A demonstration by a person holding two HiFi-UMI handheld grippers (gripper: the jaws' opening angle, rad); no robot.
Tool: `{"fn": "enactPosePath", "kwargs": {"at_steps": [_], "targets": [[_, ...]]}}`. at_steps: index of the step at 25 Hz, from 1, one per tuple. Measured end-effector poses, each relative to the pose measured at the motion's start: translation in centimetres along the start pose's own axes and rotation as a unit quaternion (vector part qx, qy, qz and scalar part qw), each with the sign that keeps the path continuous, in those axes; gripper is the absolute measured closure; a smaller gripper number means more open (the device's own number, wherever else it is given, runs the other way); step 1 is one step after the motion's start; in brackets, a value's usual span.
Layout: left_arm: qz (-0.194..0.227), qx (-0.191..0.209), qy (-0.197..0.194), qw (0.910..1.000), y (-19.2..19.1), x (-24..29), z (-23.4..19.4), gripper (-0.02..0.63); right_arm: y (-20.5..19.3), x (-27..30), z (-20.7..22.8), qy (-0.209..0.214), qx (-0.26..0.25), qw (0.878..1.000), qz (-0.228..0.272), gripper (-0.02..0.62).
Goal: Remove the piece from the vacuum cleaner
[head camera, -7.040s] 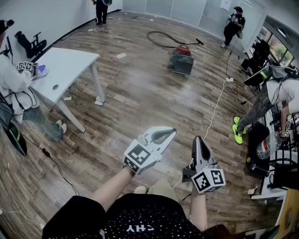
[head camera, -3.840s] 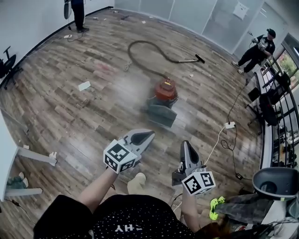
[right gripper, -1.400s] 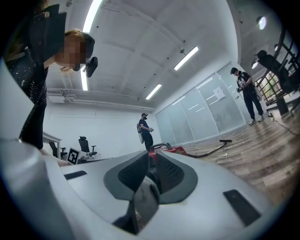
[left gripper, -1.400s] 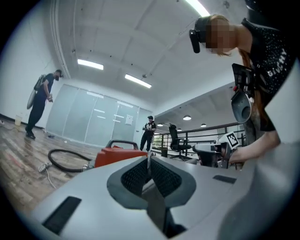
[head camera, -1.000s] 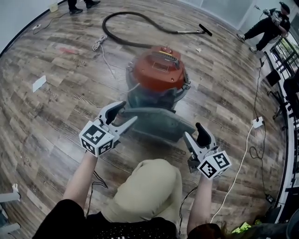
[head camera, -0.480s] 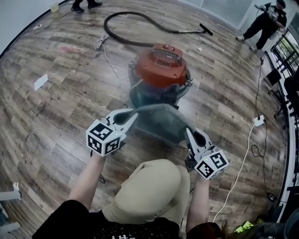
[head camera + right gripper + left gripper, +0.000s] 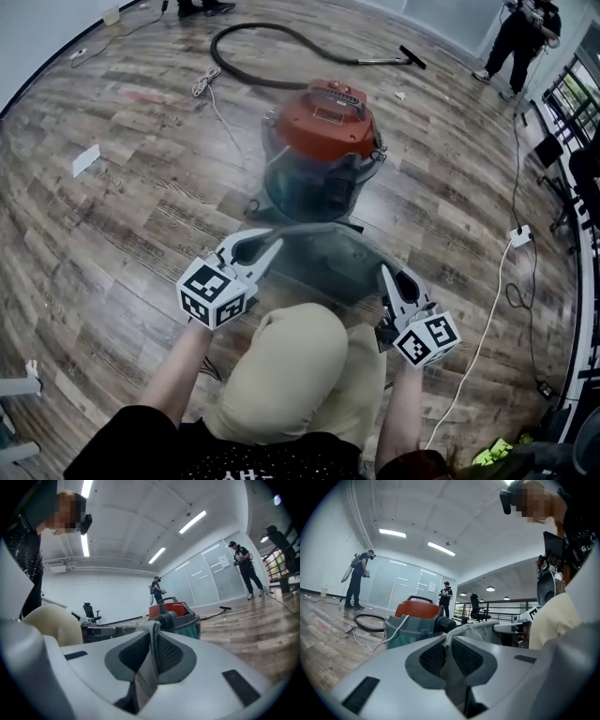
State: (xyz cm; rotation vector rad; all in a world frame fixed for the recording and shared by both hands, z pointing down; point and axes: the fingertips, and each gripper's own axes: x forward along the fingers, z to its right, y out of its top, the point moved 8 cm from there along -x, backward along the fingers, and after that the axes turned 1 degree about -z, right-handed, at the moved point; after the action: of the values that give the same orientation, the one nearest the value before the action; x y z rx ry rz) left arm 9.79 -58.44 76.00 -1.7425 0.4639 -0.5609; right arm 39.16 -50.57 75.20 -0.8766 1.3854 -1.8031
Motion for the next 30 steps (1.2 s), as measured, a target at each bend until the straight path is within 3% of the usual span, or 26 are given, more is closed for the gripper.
{"fn": "enactPosePath", "kwargs": {"at_steps": [1, 3, 4, 5, 7, 10, 11, 12, 15, 20, 30], "targets": [[0.003, 0.002, -0.004, 1.0000, 0.0, 0.3, 0.1, 0.574, 0.1, 0.2, 0.1, 0.001, 0.016, 1.000, 0.009, 0.542], [0.014, -0.001, -0.016, 0.9998, 0.5, 0.7, 0.2, 0.537, 0.7, 0.7, 0.3, 0.013, 0.057, 0.998, 0.032, 0.334], [0.021, -0.003, -0.020, 0.9996, 0.8, 0.7, 0.2, 0.488, 0.9, 0.8, 0.3, 0.012, 0.068, 0.997, 0.040, 0.275], [0.028, -0.003, -0.019, 0.9994, 1.2, 0.6, 0.0, 0.455, 1.1, 1.0, 0.4, 0.006, 0.067, 0.997, 0.043, 0.238], [0.039, 0.000, -0.002, 0.9993, 2.0, 0.3, -0.5, 0.445, 1.5, 1.0, 0.4, -0.008, 0.043, 0.998, 0.034, 0.230], [0.031, 0.027, 0.018, 0.9990, 2.4, 0.7, -0.4, 0.455, 1.7, 0.9, 0.0, 0.000, 0.011, 1.000, 0.020, 0.250], [0.024, 0.042, 0.017, 0.9987, 2.4, 1.0, -0.1, 0.555, 1.7, 0.9, -0.2, -0.003, 0.010, 1.000, 0.019, 0.426], [0.017, 0.055, 0.015, 0.9982, 2.4, 1.3, 0.3, 0.598, 1.7, 0.9, -0.3, -0.007, 0.014, 1.000, 0.022, 0.586], [0.008, 0.056, 0.000, 0.9984, 2.1, 1.9, 1.1, 0.598, 1.8, 1.0, -0.9, 0.005, 0.021, 0.999, 0.031, 0.586], [0.001, 0.056, -0.015, 0.9983, 1.6, 2.0, 2.0, 0.598, 2.2, 0.7, -1.5, -0.004, -0.020, 1.000, 0.020, 0.587], [-0.011, 0.055, -0.013, 0.9984, 0.9, 1.9, 1.9, 0.598, 1.9, 0.8, -1.2, -0.002, -0.024, 1.000, 0.016, 0.588]]}}
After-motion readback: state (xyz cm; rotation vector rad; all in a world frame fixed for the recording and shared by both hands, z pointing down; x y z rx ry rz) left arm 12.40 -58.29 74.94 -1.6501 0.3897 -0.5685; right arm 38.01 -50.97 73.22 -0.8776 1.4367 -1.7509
